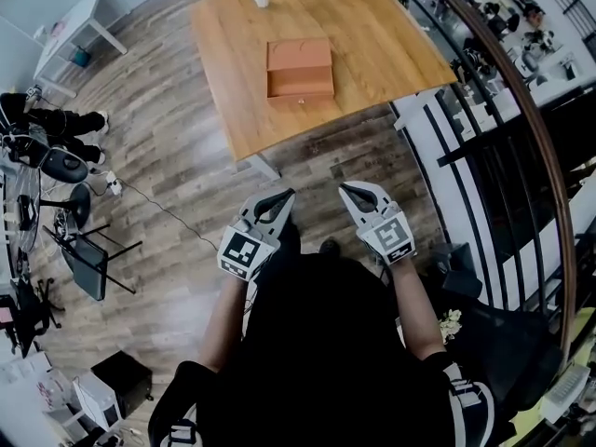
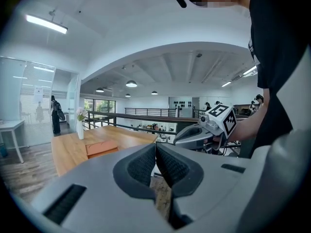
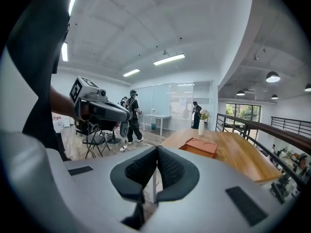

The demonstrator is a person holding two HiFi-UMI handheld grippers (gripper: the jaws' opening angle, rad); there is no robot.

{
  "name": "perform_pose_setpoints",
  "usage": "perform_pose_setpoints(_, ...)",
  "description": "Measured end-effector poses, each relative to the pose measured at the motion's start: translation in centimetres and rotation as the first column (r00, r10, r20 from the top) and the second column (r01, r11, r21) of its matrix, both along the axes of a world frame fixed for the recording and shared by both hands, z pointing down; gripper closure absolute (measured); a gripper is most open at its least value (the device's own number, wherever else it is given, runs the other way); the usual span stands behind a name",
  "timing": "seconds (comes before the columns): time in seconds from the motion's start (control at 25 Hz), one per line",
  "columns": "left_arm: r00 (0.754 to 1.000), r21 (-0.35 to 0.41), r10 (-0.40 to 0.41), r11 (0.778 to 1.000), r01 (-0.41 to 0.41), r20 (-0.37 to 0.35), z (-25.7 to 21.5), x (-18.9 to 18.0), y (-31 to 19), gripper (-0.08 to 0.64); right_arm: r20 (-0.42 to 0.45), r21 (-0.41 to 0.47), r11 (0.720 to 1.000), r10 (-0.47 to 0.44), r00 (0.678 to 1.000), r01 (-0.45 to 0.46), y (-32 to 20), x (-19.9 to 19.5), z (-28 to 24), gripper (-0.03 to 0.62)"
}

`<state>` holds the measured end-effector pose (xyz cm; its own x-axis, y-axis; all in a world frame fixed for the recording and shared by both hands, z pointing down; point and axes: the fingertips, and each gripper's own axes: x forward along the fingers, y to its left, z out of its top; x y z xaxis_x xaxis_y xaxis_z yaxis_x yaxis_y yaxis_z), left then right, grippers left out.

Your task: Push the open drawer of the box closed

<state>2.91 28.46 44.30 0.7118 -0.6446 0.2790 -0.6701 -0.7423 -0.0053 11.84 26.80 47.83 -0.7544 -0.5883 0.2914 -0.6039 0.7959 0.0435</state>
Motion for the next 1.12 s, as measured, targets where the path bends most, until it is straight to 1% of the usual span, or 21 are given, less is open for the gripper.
perform_pose_setpoints(0.16, 1.0, -0.013, 0.021, 1.0, -0.021, -0.007, 0.1, -1.3, -2.9, 0.537, -0.011, -0.012, 0.999, 0.032, 0.999, -0.032, -3.2, -0.8, 0.1, 0.575)
perform_pose_setpoints(0.4, 0.999, -0.025, 0.037, 0.999, -0.037, -0.015, -0.1, -4.0, -7.9, 0.537, -0.035, -0.003, 0.999, 0.05, 0.998, -0.05, -7.8, -3.2, -0.3, 0.575)
perform_pose_setpoints(0.8, 0.995, -0.037, 0.095, 0.995, -0.096, -0.017, 0.4, -6.0, -14.8, 0.537, -0.047, -0.034, 0.995, 0.097, 0.994, -0.098, -13.7, -5.5, 1.0, 0.575)
perform_pose_setpoints(1.12, 0.991, -0.049, 0.136, 0.989, -0.137, -0.016, 0.7, -7.4, -18.6, 0.537, -0.047, -0.038, 0.989, 0.138, 0.989, -0.14, -17.7, -6.9, 1.1, 0.575)
